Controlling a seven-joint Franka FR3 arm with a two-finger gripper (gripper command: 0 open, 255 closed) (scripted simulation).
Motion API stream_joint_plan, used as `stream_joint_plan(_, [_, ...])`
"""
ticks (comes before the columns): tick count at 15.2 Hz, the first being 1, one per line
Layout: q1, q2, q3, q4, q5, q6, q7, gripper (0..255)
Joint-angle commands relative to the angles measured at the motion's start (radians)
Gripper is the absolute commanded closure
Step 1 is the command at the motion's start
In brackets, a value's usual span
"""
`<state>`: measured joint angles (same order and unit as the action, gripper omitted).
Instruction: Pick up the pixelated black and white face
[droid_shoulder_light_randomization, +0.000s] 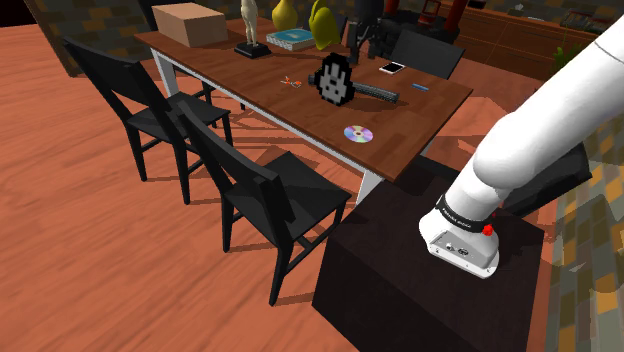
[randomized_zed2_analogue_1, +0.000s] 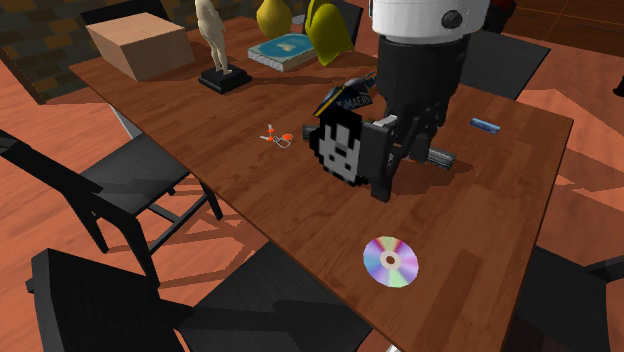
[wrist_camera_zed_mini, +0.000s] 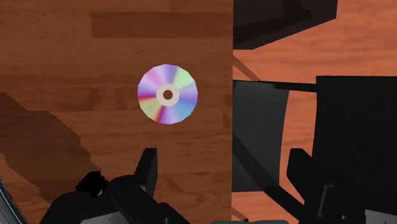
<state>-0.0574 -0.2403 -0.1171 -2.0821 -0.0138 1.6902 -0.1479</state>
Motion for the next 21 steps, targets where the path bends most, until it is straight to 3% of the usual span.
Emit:
stream_joint_plan(1, [-0.007, 0.072, -0.016, 0.055, 0.004, 0.018, -0.028, 0])
stream_joint_plan(13, [-0.085, 0.533, -0.08, 0.526, 0.077, 0.01, -0.202, 0])
stream_joint_plan(18, [-0.143, 0.766, -0.081, 0.833, 0.12, -0.064, -0.254, 0])
stream_joint_plan(21, [-0.19, 0.948, -0.074, 1.106, 0.145, -0.154, -0.272, 0])
